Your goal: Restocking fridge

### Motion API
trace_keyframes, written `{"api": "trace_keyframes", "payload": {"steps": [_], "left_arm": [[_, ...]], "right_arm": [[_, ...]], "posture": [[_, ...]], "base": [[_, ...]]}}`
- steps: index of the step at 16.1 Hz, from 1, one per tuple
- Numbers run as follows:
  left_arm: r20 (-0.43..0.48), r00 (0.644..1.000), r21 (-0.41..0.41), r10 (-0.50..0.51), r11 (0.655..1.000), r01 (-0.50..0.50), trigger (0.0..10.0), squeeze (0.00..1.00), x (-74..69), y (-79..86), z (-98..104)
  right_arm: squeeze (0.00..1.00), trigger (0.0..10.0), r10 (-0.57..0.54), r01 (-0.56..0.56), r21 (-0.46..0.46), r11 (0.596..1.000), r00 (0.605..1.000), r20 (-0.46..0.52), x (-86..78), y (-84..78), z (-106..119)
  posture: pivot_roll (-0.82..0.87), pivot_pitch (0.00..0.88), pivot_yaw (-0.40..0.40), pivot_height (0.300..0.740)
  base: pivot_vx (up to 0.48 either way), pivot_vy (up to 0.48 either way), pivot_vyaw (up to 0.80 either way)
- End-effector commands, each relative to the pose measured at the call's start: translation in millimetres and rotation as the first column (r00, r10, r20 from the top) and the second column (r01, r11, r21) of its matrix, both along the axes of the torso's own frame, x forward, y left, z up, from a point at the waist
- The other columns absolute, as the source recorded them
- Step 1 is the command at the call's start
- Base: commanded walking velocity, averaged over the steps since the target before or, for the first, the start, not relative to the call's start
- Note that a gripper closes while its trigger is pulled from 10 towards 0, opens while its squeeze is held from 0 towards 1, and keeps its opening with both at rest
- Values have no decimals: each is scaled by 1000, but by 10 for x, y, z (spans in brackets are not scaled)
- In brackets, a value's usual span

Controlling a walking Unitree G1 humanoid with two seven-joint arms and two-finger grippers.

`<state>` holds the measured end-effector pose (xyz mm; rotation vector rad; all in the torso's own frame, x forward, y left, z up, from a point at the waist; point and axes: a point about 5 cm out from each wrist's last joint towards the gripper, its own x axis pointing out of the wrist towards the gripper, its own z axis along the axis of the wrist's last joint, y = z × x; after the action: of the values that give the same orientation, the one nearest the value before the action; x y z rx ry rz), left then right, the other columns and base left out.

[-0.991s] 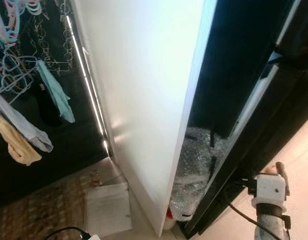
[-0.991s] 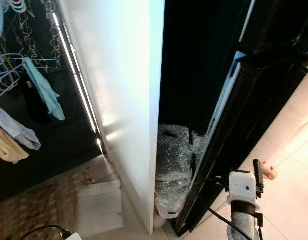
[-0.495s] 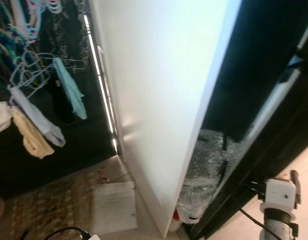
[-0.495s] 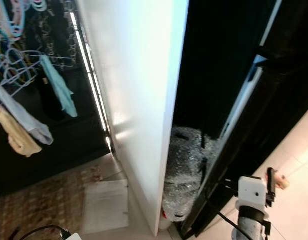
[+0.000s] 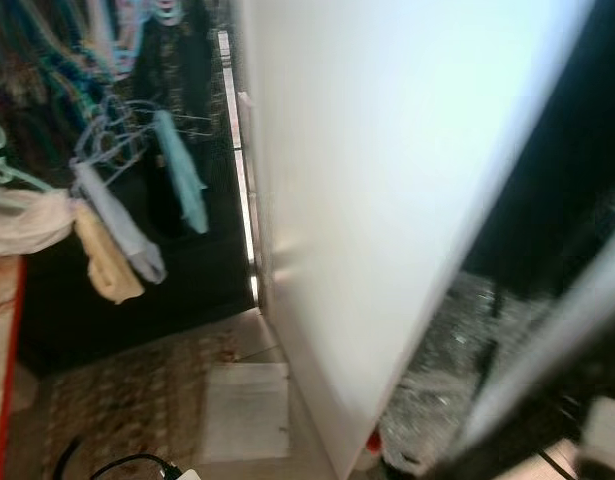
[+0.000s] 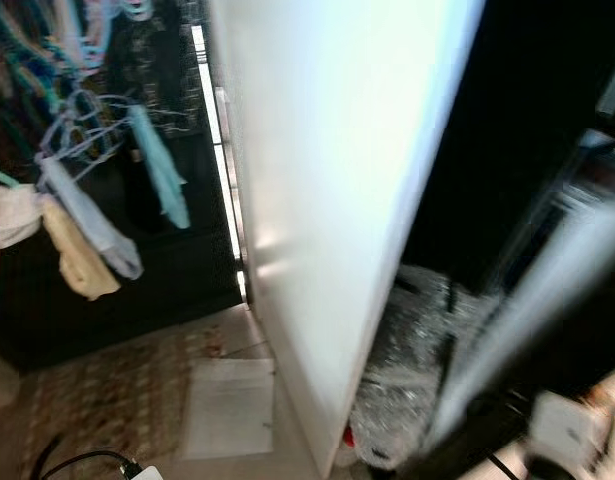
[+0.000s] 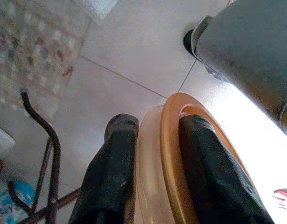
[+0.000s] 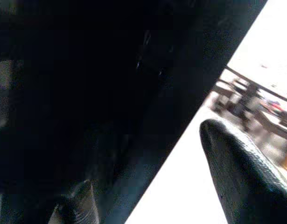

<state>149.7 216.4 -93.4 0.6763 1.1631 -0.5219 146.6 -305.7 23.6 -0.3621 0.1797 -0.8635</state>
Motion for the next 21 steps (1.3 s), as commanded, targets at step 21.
{"api": "trace_keyframes", "payload": {"steps": [21], "left_arm": [[0,1000,-4,-17,1000,17,10000,0,22,-8,8]], "right_arm": [[0,10000,-6,27,239,971,996,-91,-265,271,-527]], "posture": [[-168,0,0,723]], "base": [[0,0,0]]}}
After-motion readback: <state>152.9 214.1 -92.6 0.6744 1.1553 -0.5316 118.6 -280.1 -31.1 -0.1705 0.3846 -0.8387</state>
